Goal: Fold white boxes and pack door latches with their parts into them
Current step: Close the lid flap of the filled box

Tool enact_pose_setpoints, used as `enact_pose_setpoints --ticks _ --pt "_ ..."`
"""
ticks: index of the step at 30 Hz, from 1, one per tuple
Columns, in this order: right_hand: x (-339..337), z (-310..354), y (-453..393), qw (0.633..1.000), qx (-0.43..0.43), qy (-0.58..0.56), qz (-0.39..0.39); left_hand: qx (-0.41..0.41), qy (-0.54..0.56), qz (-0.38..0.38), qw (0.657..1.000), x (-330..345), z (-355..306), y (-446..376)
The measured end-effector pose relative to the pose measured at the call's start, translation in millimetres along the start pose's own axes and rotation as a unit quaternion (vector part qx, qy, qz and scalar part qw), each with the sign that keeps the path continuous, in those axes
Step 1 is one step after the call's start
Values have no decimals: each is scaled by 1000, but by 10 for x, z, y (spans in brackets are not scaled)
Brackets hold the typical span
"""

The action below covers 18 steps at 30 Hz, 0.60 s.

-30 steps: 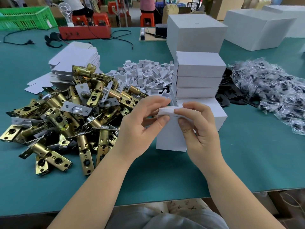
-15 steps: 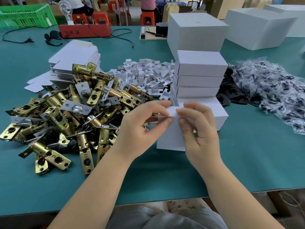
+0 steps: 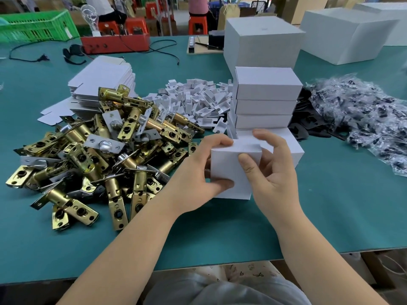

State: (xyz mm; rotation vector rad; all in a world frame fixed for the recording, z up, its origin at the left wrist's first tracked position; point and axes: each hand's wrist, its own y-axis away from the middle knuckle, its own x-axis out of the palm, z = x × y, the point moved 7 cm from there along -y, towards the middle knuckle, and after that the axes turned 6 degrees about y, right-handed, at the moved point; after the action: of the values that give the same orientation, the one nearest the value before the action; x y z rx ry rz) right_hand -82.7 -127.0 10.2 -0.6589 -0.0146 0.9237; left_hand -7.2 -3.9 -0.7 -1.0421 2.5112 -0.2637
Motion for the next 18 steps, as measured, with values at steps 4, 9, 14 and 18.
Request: enact_pose_setpoints --ticks 4,9,14,18 --pt "24 -80 4 995 61 -74 27 -11 70 -52 996 -45 5 -1" --pt "63 14 46 999 2 -9 39 -79 265 -170 946 -228 136 -25" --pt "255 61 101 984 -82 119 103 -133 361 -243 890 -201 275 -3" --pt "152 25 80 995 -37 93 17 -144 389 -208 886 -109 278 -35"
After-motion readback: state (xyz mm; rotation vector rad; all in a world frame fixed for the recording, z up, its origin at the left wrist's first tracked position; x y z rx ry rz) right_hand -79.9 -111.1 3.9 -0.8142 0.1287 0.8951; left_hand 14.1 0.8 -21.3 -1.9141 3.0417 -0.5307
